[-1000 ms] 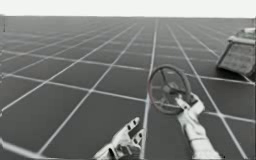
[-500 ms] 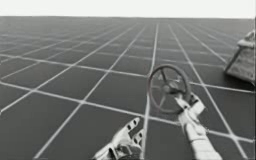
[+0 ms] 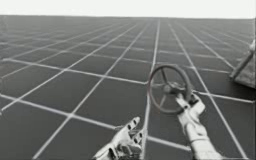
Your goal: Pick up and drop off the object
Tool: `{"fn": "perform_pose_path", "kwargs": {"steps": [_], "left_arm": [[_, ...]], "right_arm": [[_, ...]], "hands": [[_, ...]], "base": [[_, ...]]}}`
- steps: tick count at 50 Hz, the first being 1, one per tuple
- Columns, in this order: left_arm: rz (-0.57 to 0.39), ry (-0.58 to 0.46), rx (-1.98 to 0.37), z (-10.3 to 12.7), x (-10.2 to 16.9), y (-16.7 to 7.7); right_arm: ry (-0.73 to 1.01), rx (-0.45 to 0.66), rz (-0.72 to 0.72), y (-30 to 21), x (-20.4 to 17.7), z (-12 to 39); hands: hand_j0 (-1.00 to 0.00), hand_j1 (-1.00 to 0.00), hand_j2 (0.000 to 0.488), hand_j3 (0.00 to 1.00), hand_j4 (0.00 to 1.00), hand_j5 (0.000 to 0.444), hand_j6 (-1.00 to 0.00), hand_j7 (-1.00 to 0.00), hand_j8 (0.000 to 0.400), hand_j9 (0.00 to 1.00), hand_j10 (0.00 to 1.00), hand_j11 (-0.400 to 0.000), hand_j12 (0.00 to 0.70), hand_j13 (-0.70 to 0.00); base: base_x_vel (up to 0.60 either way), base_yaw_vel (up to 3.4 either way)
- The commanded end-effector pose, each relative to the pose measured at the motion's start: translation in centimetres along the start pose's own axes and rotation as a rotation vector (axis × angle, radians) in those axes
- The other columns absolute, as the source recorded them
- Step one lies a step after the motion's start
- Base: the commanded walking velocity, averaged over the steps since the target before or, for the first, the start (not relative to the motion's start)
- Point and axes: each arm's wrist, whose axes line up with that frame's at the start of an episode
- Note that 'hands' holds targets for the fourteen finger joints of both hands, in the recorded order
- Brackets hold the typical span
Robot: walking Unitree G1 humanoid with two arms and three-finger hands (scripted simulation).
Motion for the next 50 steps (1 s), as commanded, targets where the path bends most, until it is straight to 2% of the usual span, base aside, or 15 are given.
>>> {"fn": "perform_pose_path", "kwargs": {"steps": [1,50], "left_arm": [[-0.012,-0.002,0.021,0.22,0.13,-0.58],[-0.012,-0.002,0.021,0.22,0.13,-0.58]], "right_arm": [[-0.033,0.039,0.008,-0.18,0.03,1.18],[-0.033,0.039,0.008,-0.18,0.03,1.18]], "hands": [[0.0,0.0,0.0,1.0,1.0,0.0,0.0,0.0,0.0,1.0,1.0,-0.4,0.0,-0.7],[0.0,0.0,0.0,1.0,1.0,0.0,0.0,0.0,0.0,1.0,1.0,-0.4,0.0,-0.7]], "base": [[0.59,0.02],[0.58,0.04]]}}
